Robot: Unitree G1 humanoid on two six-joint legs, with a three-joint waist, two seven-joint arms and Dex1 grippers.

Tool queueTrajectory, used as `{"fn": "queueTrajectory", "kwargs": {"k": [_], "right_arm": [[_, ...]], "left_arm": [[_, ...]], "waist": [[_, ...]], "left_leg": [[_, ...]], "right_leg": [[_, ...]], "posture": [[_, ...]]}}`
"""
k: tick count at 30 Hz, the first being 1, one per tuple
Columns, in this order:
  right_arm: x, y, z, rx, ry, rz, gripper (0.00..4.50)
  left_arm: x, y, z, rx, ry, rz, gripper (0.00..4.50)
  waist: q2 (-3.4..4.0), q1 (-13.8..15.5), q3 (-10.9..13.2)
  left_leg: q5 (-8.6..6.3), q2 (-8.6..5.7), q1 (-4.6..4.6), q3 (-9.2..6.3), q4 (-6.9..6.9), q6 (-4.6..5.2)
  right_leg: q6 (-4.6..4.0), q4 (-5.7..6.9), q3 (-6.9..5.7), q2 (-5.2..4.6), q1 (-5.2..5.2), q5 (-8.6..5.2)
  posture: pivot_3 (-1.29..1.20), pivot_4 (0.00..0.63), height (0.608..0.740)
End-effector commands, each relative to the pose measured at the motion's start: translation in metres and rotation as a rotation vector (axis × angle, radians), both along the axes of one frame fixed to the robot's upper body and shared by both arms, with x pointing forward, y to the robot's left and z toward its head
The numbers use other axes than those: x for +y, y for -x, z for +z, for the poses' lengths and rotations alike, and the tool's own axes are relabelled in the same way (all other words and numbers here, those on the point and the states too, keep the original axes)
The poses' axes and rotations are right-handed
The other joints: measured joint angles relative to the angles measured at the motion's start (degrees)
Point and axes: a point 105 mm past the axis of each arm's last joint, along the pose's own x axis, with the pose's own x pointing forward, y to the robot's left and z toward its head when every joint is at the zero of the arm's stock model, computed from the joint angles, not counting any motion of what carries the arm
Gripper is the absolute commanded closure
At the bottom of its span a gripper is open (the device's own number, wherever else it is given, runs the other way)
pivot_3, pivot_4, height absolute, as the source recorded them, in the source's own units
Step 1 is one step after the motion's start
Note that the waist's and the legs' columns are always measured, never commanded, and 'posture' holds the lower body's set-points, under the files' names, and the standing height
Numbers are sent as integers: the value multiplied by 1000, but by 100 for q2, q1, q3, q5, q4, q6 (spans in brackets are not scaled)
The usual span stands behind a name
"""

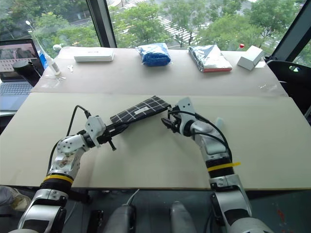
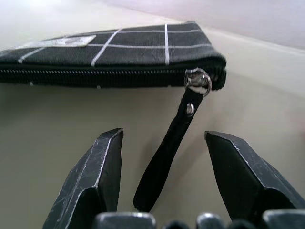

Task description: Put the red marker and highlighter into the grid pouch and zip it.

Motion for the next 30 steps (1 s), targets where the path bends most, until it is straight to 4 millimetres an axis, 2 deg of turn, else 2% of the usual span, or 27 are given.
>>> {"fn": "queueTrajectory", "kwargs": {"k": [1,4,6,8,11,14,18,21,25,30], "right_arm": [[-2,-8,15,-77,12,-11,2155],[0,-8,17,-97,3,10,3141],[4,-7,20,-110,-6,33,3961],[6,-6,21,-118,-6,47,4470],[12,-5,25,-136,-16,69,4470],[26,1,31,-148,-27,136,4470],[54,19,29,-137,-18,285,4470],[86,42,24,-133,12,441,4470],[105,53,29,-134,1,523,4470],[118,71,34,-126,-31,636,4470]], "left_arm": [[0,0,15,-47,31,3,4500],[-1,0,16,-48,35,3,4500],[-1,0,16,-48,36,4,4500],[-1,-1,16,-49,36,5,4500],[-1,-1,16,-49,37,7,4500],[-1,-2,16,-49,38,7,4500],[-3,-3,16,-49,41,6,4500],[-5,-4,16,-49,44,2,4500],[-6,-5,16,-49,46,-1,4500],[-6,-5,15,-46,45,-3,4500]], "waist": [[0,-3,0],[0,-16,0],[0,-26,0],[0,-31,0],[0,-31,0],[0,-32,0],[1,-33,0],[1,-33,0],[1,-33,0],[1,4,0]], "left_leg": [[0,0,0,-1,0,0],[0,0,0,-1,-1,0],[0,0,0,-2,-1,0],[0,0,0,-3,-1,0],[0,0,0,-4,-1,0],[0,0,0,-4,-1,0],[0,0,-2,-6,-2,0],[0,0,-2,-8,-1,0],[0,0,-3,-11,-1,0],[0,0,-12,-15,7,-1]], "right_leg": [[0,0,0,0,0,0],[0,0,0,0,0,0],[0,1,-1,0,0,0],[0,1,-2,0,0,0],[0,1,-3,0,0,0],[0,1,-3,0,0,0],[0,1,-5,0,-2,0],[0,2,-8,0,-2,0],[0,2,-11,0,-2,0],[0,2,-16,0,-2,0]], "posture": [[0,150,740],[0,150,740],[0,150,740],[0,150,740],[0,150,740],[0,150,740],[0,150,740],[0,150,740],[0,150,740],[0,150,740]]}}
